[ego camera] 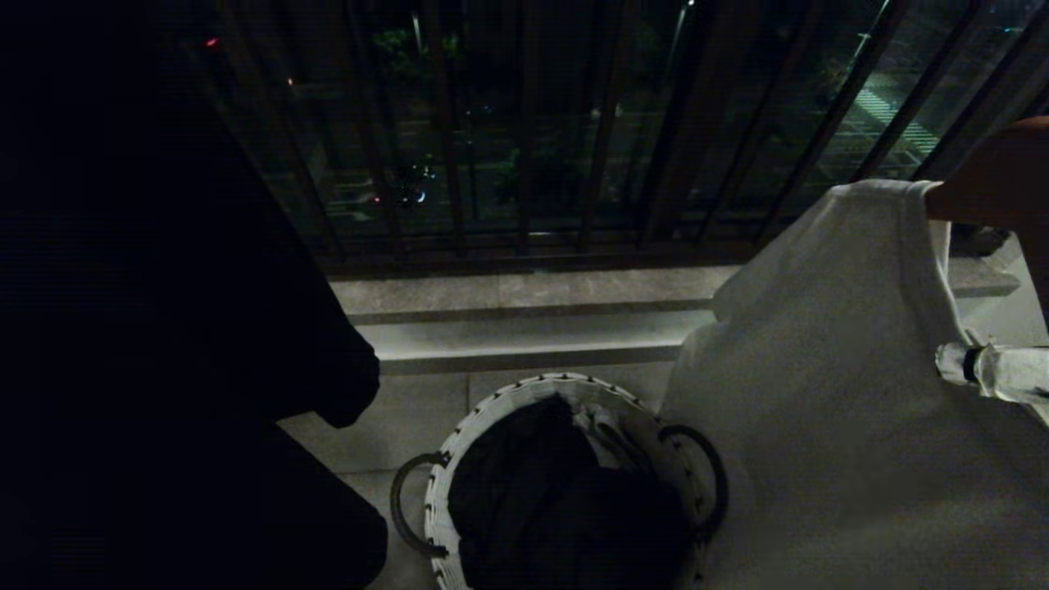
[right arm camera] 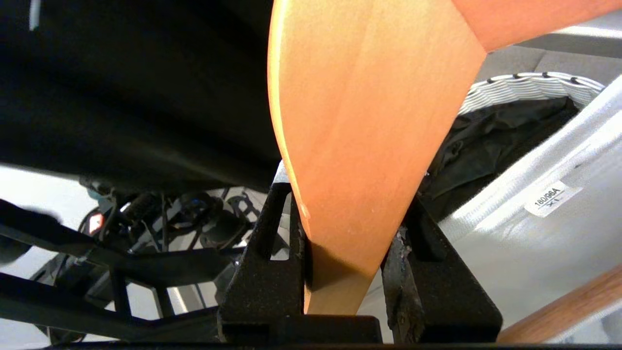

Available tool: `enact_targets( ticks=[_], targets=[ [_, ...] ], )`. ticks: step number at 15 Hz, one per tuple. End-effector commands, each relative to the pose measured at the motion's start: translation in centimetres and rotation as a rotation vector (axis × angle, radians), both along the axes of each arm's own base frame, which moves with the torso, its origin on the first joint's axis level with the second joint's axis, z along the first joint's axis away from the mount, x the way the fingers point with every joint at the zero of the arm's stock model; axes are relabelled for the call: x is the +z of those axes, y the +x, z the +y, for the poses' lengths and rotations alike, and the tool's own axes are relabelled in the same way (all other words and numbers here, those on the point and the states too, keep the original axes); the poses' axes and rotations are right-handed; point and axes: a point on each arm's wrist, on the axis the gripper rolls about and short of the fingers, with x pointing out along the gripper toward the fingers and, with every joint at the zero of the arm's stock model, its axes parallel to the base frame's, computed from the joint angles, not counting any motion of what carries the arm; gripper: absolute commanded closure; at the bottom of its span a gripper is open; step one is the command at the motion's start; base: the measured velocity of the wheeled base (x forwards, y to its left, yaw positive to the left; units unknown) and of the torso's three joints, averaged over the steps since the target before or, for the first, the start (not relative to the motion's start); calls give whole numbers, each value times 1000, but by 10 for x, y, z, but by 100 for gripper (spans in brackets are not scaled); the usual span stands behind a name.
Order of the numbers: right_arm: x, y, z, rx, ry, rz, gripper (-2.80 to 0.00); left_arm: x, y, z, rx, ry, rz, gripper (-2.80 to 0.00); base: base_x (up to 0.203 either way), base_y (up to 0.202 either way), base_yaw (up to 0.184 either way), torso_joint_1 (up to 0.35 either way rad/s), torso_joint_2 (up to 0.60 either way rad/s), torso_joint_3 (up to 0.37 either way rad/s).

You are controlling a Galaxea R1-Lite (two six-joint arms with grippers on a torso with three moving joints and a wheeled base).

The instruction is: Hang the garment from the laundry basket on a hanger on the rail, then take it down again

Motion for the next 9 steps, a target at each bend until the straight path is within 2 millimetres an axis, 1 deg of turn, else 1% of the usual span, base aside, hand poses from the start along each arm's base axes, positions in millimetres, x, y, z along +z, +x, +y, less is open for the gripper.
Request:
enact_targets(
  ticks=[1, 9],
  targets=[
    [-2, -1, 0, 1, -3, 6, 0, -1, 0, 0, 1, 1, 2, 0, 0, 0, 0, 2, 2, 203],
    [-8, -3, -2, 4, -14, 10, 0, 0, 0, 0, -1, 4, 1, 0, 0, 0, 0, 2, 2, 203]
  ],
)
